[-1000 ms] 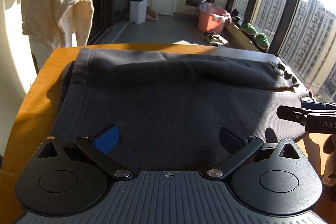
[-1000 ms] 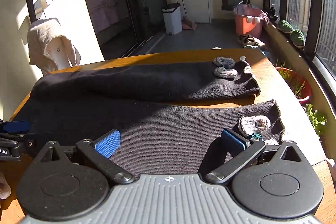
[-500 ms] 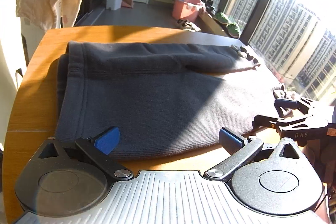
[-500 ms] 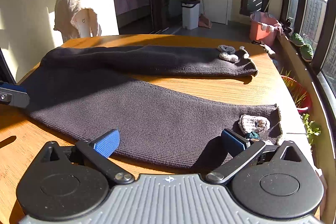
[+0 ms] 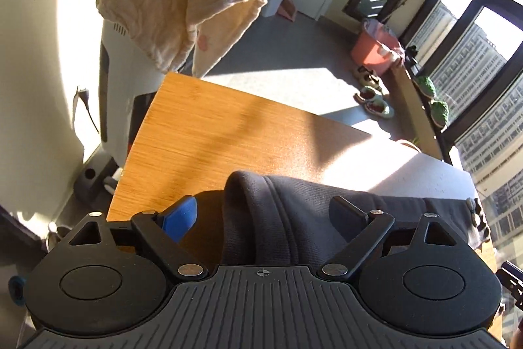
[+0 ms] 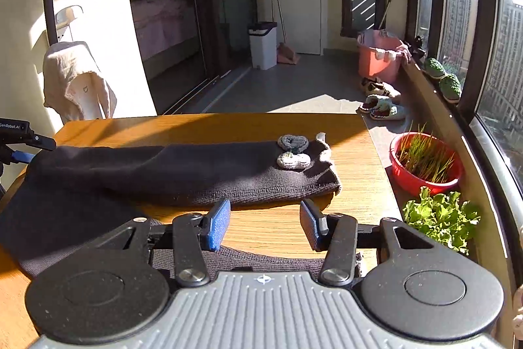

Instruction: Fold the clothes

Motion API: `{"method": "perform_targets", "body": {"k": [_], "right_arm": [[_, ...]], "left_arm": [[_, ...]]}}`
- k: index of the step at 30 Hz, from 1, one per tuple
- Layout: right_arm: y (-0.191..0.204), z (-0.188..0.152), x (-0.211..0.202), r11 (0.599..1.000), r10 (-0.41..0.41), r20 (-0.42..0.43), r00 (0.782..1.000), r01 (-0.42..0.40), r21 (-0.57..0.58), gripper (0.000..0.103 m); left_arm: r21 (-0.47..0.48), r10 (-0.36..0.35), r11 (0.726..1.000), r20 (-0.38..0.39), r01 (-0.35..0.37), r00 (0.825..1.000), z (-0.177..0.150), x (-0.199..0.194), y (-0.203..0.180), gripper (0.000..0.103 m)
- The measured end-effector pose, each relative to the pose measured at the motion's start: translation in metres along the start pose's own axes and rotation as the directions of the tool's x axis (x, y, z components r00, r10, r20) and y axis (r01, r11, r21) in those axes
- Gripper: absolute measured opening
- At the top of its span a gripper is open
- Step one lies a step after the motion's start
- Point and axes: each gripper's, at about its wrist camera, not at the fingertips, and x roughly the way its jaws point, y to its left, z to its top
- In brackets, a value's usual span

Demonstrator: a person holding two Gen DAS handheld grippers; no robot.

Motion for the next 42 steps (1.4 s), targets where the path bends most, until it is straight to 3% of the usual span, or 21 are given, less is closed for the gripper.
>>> {"method": "perform_targets", "body": {"k": [6, 8, 13, 17, 19, 20, 21, 25, 27, 30, 32, 35, 40, 42], "right_arm": [[-0.037, 0.036, 0.041, 0.99, -0.05, 0.02, 0.999, 0.047, 0.137, 0.048], [-0.045, 0.041, 0.059, 0.981, -0.05, 0.011, 0.999, 0.047, 0.188, 0.048], [-0.058, 0.036, 0.099, 0.957, -0.061, -0.041, 0.997, 0.07, 0.281, 0.048], [-0.059, 0.034, 0.115, 0.954, -0.052, -0.037, 0.998, 0.061, 0.293, 0.047], [-0.056, 0.035, 0.115, 0.958, -0.018, -0.042, 0.999, 0.029, 0.286, 0.028], [-0.055, 0.036, 0.113, 0.958, -0.004, -0.045, 0.999, 0.017, 0.285, 0.011], [-0.053, 0.038, 0.109, 0.961, -0.004, -0.042, 0.999, 0.015, 0.277, 0.007], [-0.051, 0.049, 0.062, 0.966, 0.024, 0.071, 0.997, -0.042, 0.256, 0.006], [-0.056, 0.047, 0.022, 0.961, 0.054, 0.142, 0.988, -0.09, 0.26, 0.006], [-0.064, 0.024, -0.03, 0.962, 0.047, 0.197, 0.979, -0.097, 0.254, 0.003], [-0.067, 0.0, -0.057, 0.976, -0.028, 0.206, 0.978, -0.018, 0.217, 0.003], [-0.07, -0.035, -0.078, 0.981, -0.135, 0.184, 0.974, 0.104, 0.166, 0.003], [-0.085, -0.05, -0.079, 0.964, -0.077, 0.133, 0.988, 0.04, 0.262, 0.005], [-0.085, -0.047, -0.071, 0.959, -0.016, 0.128, 0.992, -0.021, 0.283, 0.013]], "left_arm": [[0.022, -0.027, 0.999, 0.013, 0.027, 1.0, -0.002, 0.009, -0.006, 0.085], [0.043, -0.015, 0.999, 0.018, 0.014, 1.0, -0.002, 0.009, -0.008, 0.077], [0.075, 0.007, 0.997, 0.031, -0.009, 1.0, -0.004, 0.007, -0.01, 0.057], [0.093, 0.011, 0.996, 0.035, -0.014, 0.999, -0.005, 0.006, -0.01, 0.056], [0.111, 0.025, 0.993, 0.039, -0.029, 0.999, -0.006, 0.007, -0.013, 0.052], [0.126, 0.032, 0.991, 0.042, -0.038, 0.999, -0.007, 0.007, -0.015, 0.048], [0.138, 0.037, 0.99, 0.044, -0.043, 0.998, -0.008, 0.006, -0.017, 0.047], [0.152, -0.014, 0.988, 0.108, -0.003, 0.994, -0.007, -0.024, -0.023, 0.038], [0.163, -0.075, 0.985, 0.167, 0.047, 0.983, -0.009, -0.058, -0.025, 0.037], [0.206, -0.144, 0.974, 0.234, 0.096, 0.962, -0.034, -0.113, -0.028, 0.037], [0.227, -0.161, 0.968, 0.239, 0.106, 0.957, -0.06, -0.138, -0.027, 0.037], [0.237, -0.153, 0.966, 0.21, 0.102, 0.966, -0.101, -0.155, -0.019, 0.037], [0.174, -0.14, 0.978, 0.141, 0.114, 0.98, -0.132, -0.153, 0.002, 0.041], [0.137, -0.158, 0.981, 0.151, 0.138, 0.976, -0.132, -0.155, 0.008, 0.048]]}}
